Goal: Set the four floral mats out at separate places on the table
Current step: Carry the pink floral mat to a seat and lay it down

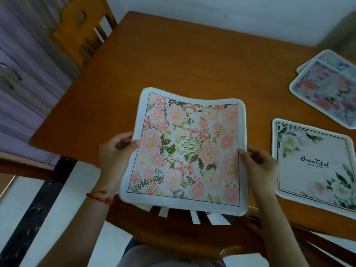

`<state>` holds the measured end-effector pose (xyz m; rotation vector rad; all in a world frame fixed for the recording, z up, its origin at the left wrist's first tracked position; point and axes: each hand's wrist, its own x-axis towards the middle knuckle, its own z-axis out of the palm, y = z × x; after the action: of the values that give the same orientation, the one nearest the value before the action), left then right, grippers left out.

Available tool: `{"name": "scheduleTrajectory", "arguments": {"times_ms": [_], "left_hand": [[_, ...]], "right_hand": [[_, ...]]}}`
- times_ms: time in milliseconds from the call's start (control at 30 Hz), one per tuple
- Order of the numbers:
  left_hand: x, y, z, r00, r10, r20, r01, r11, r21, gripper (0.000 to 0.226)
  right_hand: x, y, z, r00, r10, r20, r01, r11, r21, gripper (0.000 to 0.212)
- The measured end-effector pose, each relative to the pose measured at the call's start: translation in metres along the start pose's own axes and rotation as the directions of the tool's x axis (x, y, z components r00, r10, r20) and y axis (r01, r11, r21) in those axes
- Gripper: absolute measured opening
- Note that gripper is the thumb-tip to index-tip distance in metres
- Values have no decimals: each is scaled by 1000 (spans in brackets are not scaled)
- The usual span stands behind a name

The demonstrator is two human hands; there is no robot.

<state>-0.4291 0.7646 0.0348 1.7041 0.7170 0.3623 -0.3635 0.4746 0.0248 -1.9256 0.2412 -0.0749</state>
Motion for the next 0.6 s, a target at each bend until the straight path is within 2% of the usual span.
{"name": "scheduleTrajectory", "arguments": {"times_ms": [133,267,433,600], "left_hand": [[17,-1,18,1000,-9,5,8,999,33,27],[38,-7,34,998,-12,64,9,999,44,26],[65,-23,53,994,-24,108,16,997,77,28],[86,-43,69,989,-31,145,16,995,100,31]], "right_hand": [[17,9,3,1000,12,-9,-12,1000,-4,11],[31,24,13,999,33,-19,-33,999,-17,11],[49,42,25,986,158,-61,-157,987,17,13],[64,57,37,975,217,-54,-217,976,11,10]]}}
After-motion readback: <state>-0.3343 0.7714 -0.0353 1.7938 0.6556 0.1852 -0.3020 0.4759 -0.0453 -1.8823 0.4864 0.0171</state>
